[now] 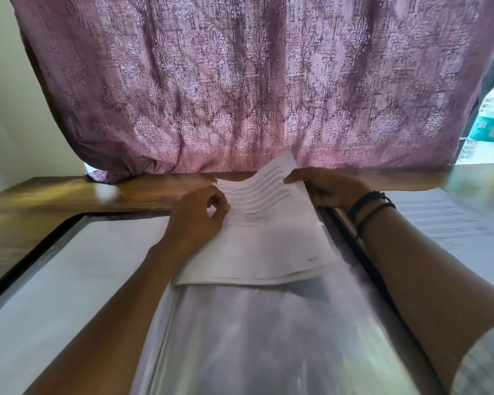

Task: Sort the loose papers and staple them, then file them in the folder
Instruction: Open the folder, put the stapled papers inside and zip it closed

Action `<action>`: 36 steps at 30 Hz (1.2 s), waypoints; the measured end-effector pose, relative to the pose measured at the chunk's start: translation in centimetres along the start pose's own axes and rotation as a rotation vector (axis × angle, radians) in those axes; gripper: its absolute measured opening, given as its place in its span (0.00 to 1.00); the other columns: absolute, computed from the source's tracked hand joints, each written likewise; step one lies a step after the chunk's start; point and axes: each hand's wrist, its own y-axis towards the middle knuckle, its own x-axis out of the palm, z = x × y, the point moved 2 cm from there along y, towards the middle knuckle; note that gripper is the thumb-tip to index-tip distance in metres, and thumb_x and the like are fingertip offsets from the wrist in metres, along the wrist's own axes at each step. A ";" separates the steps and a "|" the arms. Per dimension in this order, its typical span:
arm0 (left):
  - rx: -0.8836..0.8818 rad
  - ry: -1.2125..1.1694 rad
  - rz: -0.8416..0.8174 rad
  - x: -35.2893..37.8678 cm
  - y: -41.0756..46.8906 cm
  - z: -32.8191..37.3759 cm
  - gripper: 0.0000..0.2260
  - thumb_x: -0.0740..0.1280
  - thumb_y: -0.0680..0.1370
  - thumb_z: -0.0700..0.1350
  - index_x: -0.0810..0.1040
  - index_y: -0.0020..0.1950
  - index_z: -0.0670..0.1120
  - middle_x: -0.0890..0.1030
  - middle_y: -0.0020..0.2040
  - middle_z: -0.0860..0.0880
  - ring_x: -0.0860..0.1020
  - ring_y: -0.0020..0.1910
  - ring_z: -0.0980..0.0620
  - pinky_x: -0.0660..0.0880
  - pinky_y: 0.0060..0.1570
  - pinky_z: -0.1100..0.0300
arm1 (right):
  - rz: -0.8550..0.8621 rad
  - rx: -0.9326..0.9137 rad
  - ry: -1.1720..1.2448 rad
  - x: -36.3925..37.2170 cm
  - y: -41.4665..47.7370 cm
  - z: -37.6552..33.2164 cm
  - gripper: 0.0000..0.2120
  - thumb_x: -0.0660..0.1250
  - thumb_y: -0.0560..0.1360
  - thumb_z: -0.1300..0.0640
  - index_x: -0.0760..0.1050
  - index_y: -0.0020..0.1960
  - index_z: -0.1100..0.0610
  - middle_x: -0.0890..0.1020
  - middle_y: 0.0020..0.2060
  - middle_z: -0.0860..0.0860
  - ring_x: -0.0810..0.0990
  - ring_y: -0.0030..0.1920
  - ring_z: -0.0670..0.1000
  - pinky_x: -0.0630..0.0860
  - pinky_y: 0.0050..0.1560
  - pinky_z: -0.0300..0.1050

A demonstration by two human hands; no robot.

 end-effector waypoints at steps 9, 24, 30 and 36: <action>-0.048 -0.055 -0.003 -0.1 0.2 -1.1 0.09 0.69 0.72 0.37 0.75 0.48 0.48 0.81 0.40 0.52 0.79 0.43 0.50 0.77 0.47 0.54 | -0.002 -0.016 -0.032 0.1 -0.1 0.0 0.30 0.73 0.65 0.61 0.73 0.66 0.64 0.81 0.59 0.60 0.79 0.61 0.61 0.73 0.65 0.58; 0.060 -0.010 0.023 0.0 0.4 -1.1 0.08 0.69 0.71 0.35 0.77 0.39 0.49 0.81 0.39 0.52 0.78 0.39 0.52 0.72 0.42 0.58 | 0.065 -0.064 -0.117 0.8 -0.2 0.1 0.19 0.70 0.75 0.58 0.75 0.63 0.67 0.82 0.57 0.61 0.82 0.56 0.60 0.80 0.56 0.54; 0.081 -0.022 -0.040 0.2 0.3 -0.9 0.13 0.65 0.73 0.31 0.85 0.43 0.46 0.83 0.46 0.47 0.78 0.47 0.49 0.73 0.52 0.56 | 0.015 0.013 -0.126 0.4 -0.4 0.2 0.19 0.68 0.73 0.64 0.74 0.63 0.68 0.82 0.56 0.62 0.81 0.57 0.60 0.77 0.61 0.55; 0.065 -0.039 -0.099 0.4 0.5 -1.2 0.14 0.64 0.73 0.29 0.84 0.46 0.46 0.81 0.48 0.48 0.78 0.51 0.47 0.73 0.57 0.54 | 0.027 -0.028 -0.185 1.2 -1.0 -0.1 0.13 0.66 0.75 0.67 0.74 0.59 0.63 0.83 0.53 0.60 0.85 0.44 0.55 0.83 0.48 0.48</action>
